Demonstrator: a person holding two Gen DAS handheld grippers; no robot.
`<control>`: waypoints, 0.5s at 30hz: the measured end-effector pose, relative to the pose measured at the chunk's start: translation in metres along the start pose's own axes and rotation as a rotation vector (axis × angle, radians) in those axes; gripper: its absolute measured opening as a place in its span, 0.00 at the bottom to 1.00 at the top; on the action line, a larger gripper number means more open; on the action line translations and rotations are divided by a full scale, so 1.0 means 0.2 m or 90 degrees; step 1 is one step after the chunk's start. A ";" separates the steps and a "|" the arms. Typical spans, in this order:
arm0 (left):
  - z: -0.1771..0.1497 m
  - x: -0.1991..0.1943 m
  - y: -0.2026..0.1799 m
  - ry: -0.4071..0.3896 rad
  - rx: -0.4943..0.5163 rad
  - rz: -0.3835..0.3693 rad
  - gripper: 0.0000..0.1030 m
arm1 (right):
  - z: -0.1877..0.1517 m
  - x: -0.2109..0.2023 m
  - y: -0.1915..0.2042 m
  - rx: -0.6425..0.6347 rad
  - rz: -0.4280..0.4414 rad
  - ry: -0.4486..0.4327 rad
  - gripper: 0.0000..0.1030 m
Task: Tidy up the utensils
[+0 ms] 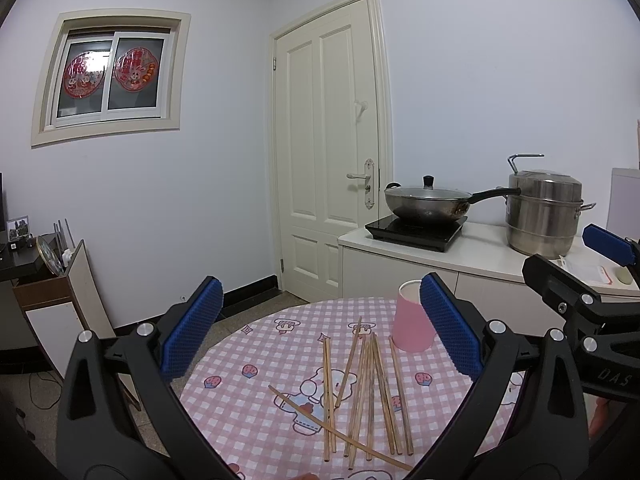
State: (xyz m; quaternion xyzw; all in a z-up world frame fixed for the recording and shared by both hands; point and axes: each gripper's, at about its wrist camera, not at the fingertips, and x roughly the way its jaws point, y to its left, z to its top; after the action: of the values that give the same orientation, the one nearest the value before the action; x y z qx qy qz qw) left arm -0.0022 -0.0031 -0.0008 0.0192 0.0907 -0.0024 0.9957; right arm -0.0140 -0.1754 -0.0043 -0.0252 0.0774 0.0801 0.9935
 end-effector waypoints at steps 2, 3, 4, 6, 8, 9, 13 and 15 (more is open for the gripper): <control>0.00 0.00 0.00 -0.001 0.000 0.001 0.94 | 0.00 0.00 0.00 0.000 -0.001 -0.001 0.93; 0.00 0.00 0.00 -0.001 0.001 0.001 0.94 | 0.01 -0.01 0.00 -0.001 -0.001 -0.002 0.93; 0.00 0.00 -0.01 -0.002 0.001 0.001 0.94 | 0.01 -0.01 0.00 -0.001 0.000 -0.001 0.93; 0.00 0.00 -0.01 -0.001 0.002 0.001 0.94 | 0.01 -0.01 0.00 -0.002 -0.001 -0.002 0.93; 0.00 -0.01 -0.01 -0.001 0.002 0.002 0.94 | 0.01 -0.01 0.01 -0.003 -0.001 -0.002 0.93; 0.00 -0.01 -0.01 -0.001 0.002 0.002 0.94 | 0.01 -0.01 0.01 -0.003 0.000 -0.002 0.93; 0.01 -0.01 -0.01 -0.002 0.001 0.002 0.94 | 0.02 -0.02 0.01 -0.003 0.000 -0.003 0.93; 0.01 -0.02 -0.01 -0.003 0.001 0.003 0.94 | 0.02 -0.02 0.01 -0.003 0.001 -0.003 0.93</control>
State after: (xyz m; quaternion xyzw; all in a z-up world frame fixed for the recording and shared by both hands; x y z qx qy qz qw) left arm -0.0050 -0.0044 0.0012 0.0201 0.0881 -0.0003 0.9959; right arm -0.0170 -0.1743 -0.0006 -0.0273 0.0750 0.0809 0.9935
